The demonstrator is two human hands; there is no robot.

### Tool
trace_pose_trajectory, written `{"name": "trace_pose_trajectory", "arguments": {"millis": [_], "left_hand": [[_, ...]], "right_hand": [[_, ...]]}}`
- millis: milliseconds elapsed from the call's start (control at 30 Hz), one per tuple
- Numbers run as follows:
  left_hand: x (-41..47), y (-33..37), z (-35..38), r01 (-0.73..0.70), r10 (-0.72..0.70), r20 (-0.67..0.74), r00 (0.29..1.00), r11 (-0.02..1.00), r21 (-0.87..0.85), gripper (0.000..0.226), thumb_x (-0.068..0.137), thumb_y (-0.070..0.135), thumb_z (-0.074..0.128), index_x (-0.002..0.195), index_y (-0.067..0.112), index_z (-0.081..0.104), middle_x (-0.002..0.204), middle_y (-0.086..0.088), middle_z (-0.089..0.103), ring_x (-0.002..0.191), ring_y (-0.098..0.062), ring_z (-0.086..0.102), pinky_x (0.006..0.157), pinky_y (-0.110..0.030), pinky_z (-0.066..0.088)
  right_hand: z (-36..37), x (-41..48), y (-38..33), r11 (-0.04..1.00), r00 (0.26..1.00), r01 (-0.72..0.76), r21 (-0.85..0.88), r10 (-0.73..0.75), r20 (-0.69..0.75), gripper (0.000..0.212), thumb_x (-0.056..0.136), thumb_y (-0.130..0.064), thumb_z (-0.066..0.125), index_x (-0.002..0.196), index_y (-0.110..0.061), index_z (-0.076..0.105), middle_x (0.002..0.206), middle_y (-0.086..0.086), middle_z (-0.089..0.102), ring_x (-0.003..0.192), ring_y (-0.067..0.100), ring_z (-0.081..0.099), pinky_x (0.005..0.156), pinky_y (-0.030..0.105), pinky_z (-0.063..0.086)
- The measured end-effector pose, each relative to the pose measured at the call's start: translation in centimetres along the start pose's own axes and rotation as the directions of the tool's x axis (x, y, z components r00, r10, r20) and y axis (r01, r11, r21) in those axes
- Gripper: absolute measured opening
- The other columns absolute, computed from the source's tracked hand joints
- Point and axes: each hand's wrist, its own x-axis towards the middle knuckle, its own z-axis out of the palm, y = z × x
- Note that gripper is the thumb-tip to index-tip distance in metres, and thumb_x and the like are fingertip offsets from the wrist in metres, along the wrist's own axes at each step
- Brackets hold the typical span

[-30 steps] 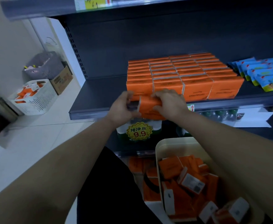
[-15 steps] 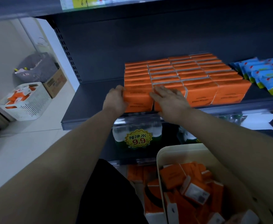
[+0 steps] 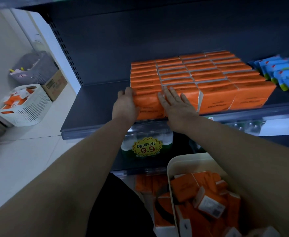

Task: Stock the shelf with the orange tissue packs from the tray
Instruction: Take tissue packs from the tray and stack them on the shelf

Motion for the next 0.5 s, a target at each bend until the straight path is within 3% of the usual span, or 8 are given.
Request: {"name": "trace_pose_trajectory", "arguments": {"millis": [333, 500], "left_hand": [[-1.7, 0.7, -1.3, 0.024, -0.023, 0.011, 1.000, 0.997, -0.071, 0.054, 0.079, 0.008, 0.070, 0.124, 0.015, 0.040, 0.122, -0.011, 0.045, 0.088, -0.024, 0.056, 0.072, -0.035, 0.048], [-2.2, 2.0, -2.2, 0.007, -0.008, -0.021, 1.000, 1.000, -0.020, 0.051, 0.082, 0.011, 0.067, 0.126, 0.014, 0.040, 0.126, -0.012, 0.043, 0.082, -0.021, 0.052, 0.066, -0.034, 0.043]], "right_hand": [[-0.3, -2.0, 0.8, 1.000, 1.000, 0.023, 0.005, -0.023, -0.013, 0.105, 0.085, -0.017, 0.060, 0.147, -0.027, -0.025, 0.155, 0.003, -0.030, 0.143, 0.021, -0.024, 0.118, 0.045, -0.006], [-0.9, -2.6, 0.5, 1.000, 0.999, 0.011, 0.013, -0.010, -0.040, 0.106, 0.084, -0.014, 0.060, 0.148, -0.028, -0.024, 0.154, 0.002, -0.030, 0.143, 0.021, -0.025, 0.115, 0.045, -0.008]]}}
